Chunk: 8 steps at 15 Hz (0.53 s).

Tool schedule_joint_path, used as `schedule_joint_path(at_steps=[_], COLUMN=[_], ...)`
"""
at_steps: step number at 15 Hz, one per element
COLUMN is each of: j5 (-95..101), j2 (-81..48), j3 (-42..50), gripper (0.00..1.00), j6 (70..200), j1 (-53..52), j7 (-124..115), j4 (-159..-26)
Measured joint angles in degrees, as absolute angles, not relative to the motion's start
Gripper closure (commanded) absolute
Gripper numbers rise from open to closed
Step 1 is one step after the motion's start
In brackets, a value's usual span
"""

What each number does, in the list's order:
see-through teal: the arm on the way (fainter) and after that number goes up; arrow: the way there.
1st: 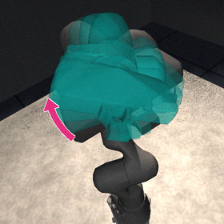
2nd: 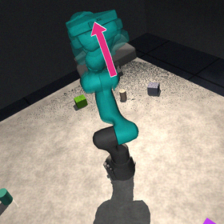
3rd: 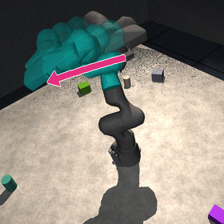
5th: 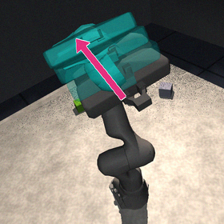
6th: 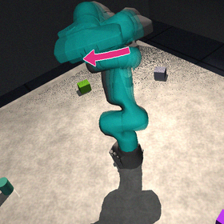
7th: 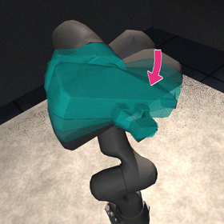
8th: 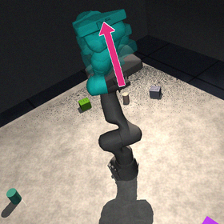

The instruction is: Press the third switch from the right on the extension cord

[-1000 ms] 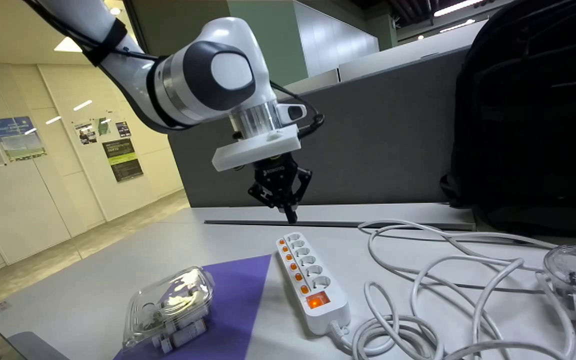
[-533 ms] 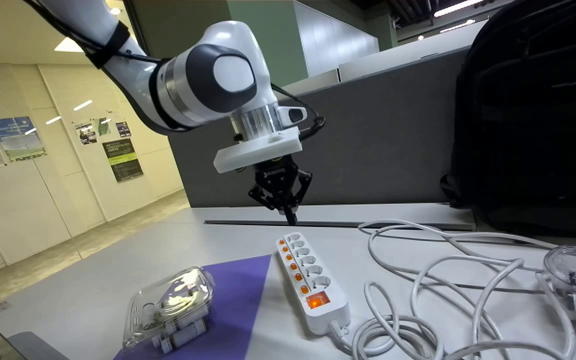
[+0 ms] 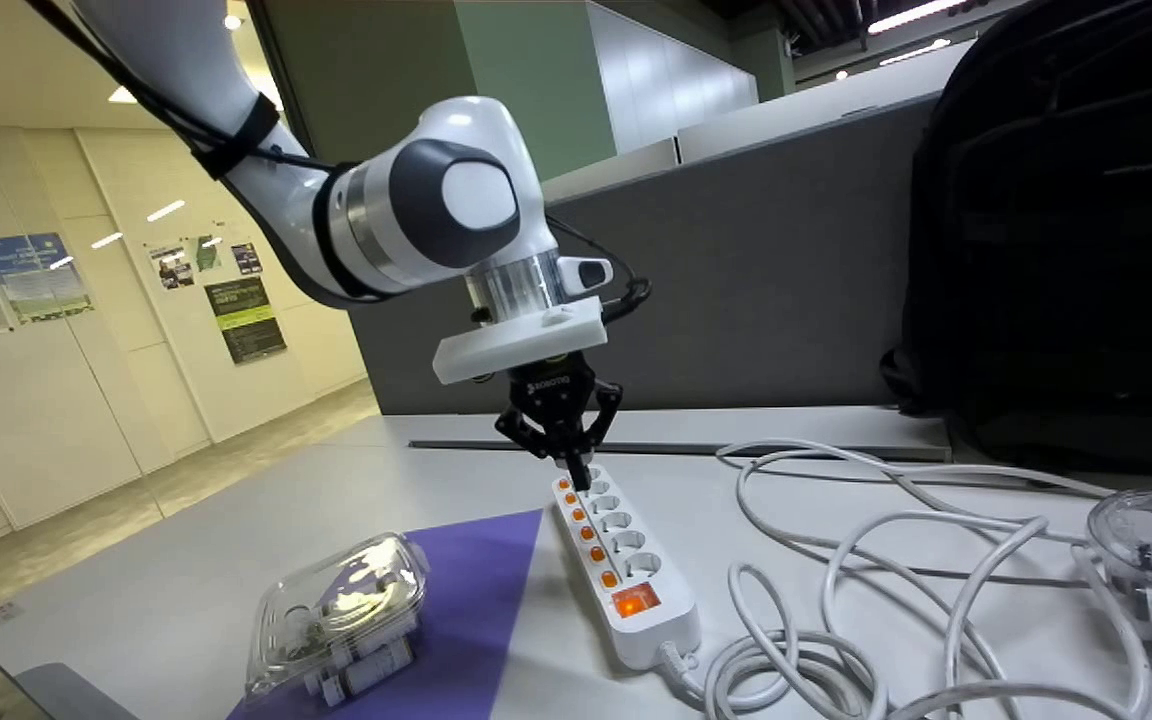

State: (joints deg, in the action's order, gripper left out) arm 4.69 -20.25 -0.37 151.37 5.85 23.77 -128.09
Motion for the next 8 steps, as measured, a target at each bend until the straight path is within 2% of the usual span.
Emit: schedule_joint_path(at_steps=[8], j5=[6.93], j2=[-25.53], j3=[-0.42], gripper=[1.00], j6=[149.59], j1=[5.67], j7=[23.83], j4=[-123.40])
